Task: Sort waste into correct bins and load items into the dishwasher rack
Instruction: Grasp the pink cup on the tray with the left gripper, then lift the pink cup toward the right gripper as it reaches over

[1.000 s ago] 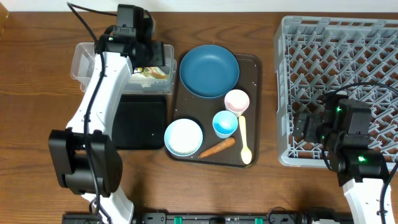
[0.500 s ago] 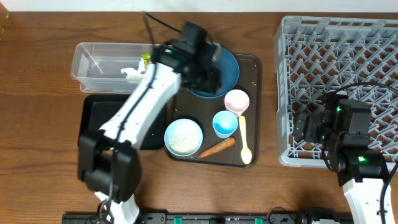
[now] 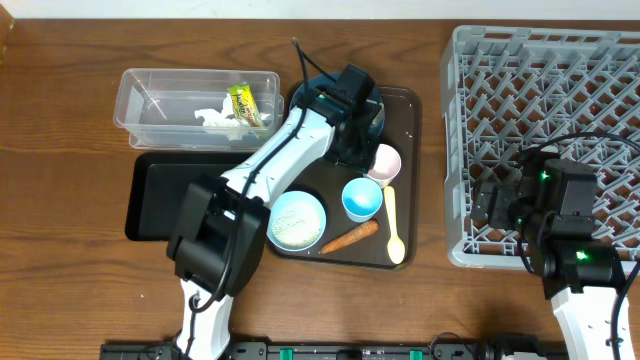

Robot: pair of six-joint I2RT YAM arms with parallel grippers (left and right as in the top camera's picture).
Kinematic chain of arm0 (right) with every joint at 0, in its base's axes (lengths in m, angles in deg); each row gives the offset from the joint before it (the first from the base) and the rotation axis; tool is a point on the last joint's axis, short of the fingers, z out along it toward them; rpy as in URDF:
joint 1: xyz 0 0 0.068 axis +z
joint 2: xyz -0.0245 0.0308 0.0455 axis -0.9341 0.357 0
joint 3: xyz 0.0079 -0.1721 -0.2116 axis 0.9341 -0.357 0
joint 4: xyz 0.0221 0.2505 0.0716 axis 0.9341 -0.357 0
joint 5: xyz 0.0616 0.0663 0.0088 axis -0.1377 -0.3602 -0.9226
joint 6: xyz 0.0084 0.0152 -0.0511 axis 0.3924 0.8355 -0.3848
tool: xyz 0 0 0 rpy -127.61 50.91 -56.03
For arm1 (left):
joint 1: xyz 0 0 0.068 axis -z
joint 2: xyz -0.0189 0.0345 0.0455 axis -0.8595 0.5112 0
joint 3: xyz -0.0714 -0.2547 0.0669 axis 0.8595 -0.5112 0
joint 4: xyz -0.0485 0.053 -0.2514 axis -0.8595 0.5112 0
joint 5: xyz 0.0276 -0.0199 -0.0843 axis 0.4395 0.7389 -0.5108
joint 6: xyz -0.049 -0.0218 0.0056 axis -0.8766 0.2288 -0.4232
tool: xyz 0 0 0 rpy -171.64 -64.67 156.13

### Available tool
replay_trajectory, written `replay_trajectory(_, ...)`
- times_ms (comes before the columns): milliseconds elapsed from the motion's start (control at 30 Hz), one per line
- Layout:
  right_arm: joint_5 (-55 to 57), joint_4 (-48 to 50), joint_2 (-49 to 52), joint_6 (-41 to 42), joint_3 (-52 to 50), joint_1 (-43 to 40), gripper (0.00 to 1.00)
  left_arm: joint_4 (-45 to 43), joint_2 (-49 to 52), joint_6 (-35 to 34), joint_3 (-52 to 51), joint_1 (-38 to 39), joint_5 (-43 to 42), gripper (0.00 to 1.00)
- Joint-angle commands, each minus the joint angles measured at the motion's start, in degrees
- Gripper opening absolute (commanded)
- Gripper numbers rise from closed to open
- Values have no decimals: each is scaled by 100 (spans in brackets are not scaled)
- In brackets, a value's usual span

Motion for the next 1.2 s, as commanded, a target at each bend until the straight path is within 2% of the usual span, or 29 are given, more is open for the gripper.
replay_trajectory(0, -48, 2, -11, 72, 107, 46, 99, -68, 116, 20, -24, 22, 87, 31)
replay_trajectory(133, -48, 0, -11, 70, 107, 46, 99, -245, 114, 17, -20, 15, 101, 15)
replay_trajectory(267, -48, 0, -11, 70, 107, 46, 99, -319, 85, 15, 63, -7, 96, 6)
replay_trajectory(500, -44, 33, -11, 70, 107, 46, 99, -321, -262, 15, 223, -31, 44, 6)
replay_trajectory(633, 363, 74, -11, 70, 107, 46, 99, -345, -608, -2, 223, -192, -472, 6)
replay_trajectory(733, 1064, 184, -11, 286, 107, 33, 99, -415, -859, -426, 223, -483, -691, 6)
replay_trajectory(833, 1049, 459, -7, 481, 107, -68, 99, -514, -994, -997, 223, -927, -1349, 6)
replay_trajectory(933, 57, 898, 61, 284, 107, -221, 99, -693, -951, -1259, 221, -1364, -2723, 6)
replay_trajectory(1067, -2730, 1464, 286, -918, 107, -297, 99, -964, -833, -1257, 214, -1768, -4400, 6)
replay_trajectory(1167, -4629, 1759, 525, -1655, 107, -295, 99, -1132, -756, -1003, 214, -1884, -5276, 6)
